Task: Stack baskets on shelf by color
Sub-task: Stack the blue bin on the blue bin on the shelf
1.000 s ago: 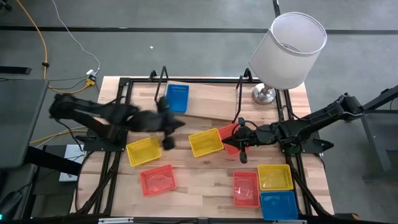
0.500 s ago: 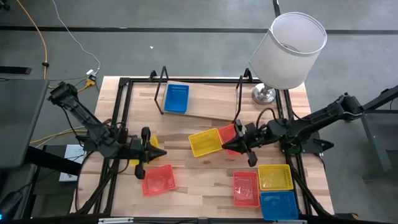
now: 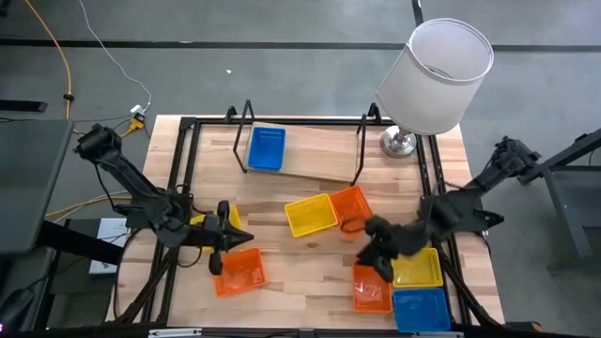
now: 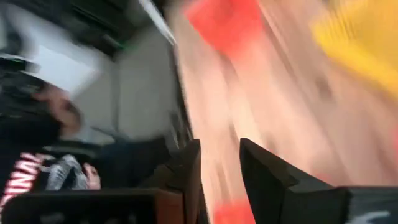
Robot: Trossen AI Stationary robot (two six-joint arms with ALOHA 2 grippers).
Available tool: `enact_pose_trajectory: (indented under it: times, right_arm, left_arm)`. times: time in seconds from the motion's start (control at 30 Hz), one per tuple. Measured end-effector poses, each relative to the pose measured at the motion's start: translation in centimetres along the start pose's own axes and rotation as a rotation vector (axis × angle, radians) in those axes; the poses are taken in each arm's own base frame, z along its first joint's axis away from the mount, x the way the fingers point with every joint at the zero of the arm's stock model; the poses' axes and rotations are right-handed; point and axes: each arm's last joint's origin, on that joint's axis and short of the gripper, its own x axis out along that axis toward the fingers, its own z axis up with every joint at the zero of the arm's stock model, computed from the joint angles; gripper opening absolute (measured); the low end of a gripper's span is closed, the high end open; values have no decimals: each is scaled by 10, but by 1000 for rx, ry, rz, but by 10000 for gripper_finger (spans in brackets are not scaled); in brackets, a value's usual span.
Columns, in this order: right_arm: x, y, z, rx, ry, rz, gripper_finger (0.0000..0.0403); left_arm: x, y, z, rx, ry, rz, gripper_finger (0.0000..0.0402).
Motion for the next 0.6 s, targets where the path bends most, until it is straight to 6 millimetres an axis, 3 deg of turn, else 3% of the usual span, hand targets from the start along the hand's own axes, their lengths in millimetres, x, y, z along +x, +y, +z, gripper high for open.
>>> enact_pose_trajectory:
  times: [0.17,0.3,0.47,0.6]
  right_arm:
    - [12,22,-41,274,273,-253,105]
    - [33,42,-83,478,446,-369,106]
    - [57,61,-129,633,556,-505,106]
    - [73,64,-151,689,573,-592,106]
  left_arm:
    - [8,-4,-13,-23,27,30,0]
    - [12,-6,-16,-33,19,29,0]
    - [13,-7,-14,-41,-3,20,0]
    - [13,-8,-11,-32,-28,13,0]
